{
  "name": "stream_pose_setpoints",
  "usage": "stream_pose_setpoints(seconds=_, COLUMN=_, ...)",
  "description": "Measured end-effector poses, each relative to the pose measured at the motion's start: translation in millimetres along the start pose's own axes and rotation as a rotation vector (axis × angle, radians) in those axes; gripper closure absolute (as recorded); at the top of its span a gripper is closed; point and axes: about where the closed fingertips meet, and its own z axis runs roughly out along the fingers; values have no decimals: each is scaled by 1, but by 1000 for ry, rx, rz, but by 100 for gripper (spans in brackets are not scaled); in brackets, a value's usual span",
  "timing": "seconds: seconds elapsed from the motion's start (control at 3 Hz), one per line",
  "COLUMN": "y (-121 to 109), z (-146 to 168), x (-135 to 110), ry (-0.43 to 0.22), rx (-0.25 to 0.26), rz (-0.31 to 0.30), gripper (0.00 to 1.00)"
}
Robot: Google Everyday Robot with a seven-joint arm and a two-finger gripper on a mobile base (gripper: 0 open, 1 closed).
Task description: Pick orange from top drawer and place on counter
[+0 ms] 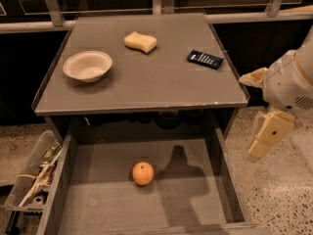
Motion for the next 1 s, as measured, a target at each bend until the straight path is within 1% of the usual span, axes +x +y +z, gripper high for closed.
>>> stream_pose_setpoints(seconds=0.33, y=11, z=34, x=8, ry=-4, rx=0, rz=-20, gripper=0)
stream_pose_setpoints(seconds=0.67, y=19, z=78, x=27, ry=36, rx=-56, rz=-2, gripper=0)
stream_pose_setpoints(seconds=1.0, y=21, z=82, x=30, ry=41, rx=-63, rz=2, gripper=0)
